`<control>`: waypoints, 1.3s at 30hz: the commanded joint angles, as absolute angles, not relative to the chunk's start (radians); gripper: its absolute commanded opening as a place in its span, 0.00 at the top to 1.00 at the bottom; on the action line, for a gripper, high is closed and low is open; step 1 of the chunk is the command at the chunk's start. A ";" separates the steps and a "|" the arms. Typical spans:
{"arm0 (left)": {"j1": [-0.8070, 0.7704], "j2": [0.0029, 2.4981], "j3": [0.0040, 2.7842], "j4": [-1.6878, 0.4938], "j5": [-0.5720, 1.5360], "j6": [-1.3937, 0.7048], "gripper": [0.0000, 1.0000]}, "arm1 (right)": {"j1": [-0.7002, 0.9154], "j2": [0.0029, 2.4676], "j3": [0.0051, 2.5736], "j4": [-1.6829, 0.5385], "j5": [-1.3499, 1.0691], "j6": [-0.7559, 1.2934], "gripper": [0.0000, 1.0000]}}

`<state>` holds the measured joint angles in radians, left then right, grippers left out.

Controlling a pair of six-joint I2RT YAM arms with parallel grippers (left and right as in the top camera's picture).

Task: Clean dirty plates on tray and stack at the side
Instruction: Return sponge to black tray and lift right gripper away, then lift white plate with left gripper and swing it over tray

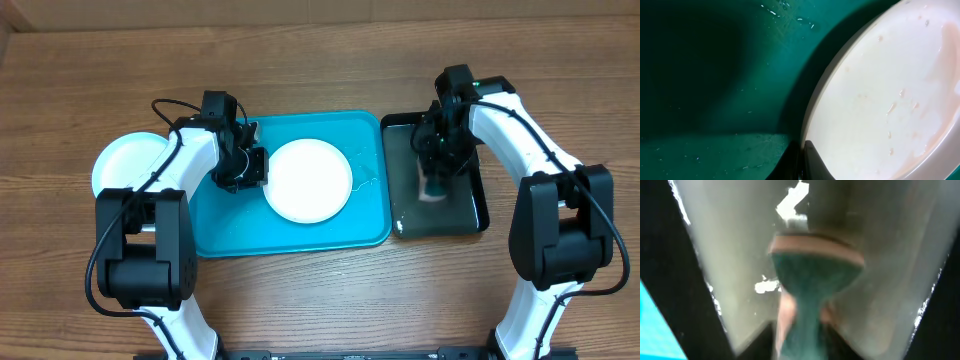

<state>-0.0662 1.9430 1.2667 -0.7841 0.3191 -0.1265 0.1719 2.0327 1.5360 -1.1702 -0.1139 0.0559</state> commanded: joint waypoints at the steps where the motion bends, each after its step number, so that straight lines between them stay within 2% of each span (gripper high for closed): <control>1: -0.076 1.941 1.266 -0.781 0.333 -0.112 0.94 | 0.176 2.012 1.540 -1.150 -0.097 0.051 0.40; 3: -0.075 1.941 1.266 -0.781 0.333 -0.112 0.90 | 0.173 2.012 1.567 -1.158 -0.097 0.051 0.39; 8: -0.076 1.942 1.264 -0.781 0.330 -0.111 0.82 | 0.133 2.012 1.666 -1.191 -0.086 0.052 0.19; 12: -0.075 1.942 1.252 -0.781 0.322 -0.112 0.78 | 0.052 2.012 1.713 -1.190 -0.087 0.093 0.14; 16: -0.076 1.942 1.225 -0.759 0.322 -0.112 0.77 | -0.064 2.012 1.715 -1.187 -0.090 0.108 0.12; 20: -0.080 1.942 1.205 -0.736 0.322 -0.113 0.79 | -0.189 2.012 1.715 -1.204 -0.090 0.108 0.00; 22: -0.080 1.942 1.204 -0.737 0.322 -0.113 0.84 | -0.241 2.012 1.715 -1.213 -0.090 0.107 0.00; 26: -0.080 1.942 1.204 -0.734 0.322 -0.157 0.85 | -0.320 2.012 1.715 -1.173 -0.090 0.107 0.00; 29: -0.080 1.942 1.204 -0.734 0.323 -0.165 0.96 | -0.362 2.012 1.715 -1.136 -0.090 0.107 0.00; 34: -0.078 1.941 1.227 -0.748 0.323 -0.219 0.96 | -0.396 2.012 1.715 -1.084 -0.090 0.107 0.00; 39: -0.078 1.940 1.346 -0.859 0.250 -0.217 0.96 | -0.398 2.012 1.715 -1.070 -0.090 0.108 0.00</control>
<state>-0.0662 1.9430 1.2636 -0.8345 0.3027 -0.1959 -0.3977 2.0327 1.6958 -1.0748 -0.0929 0.1043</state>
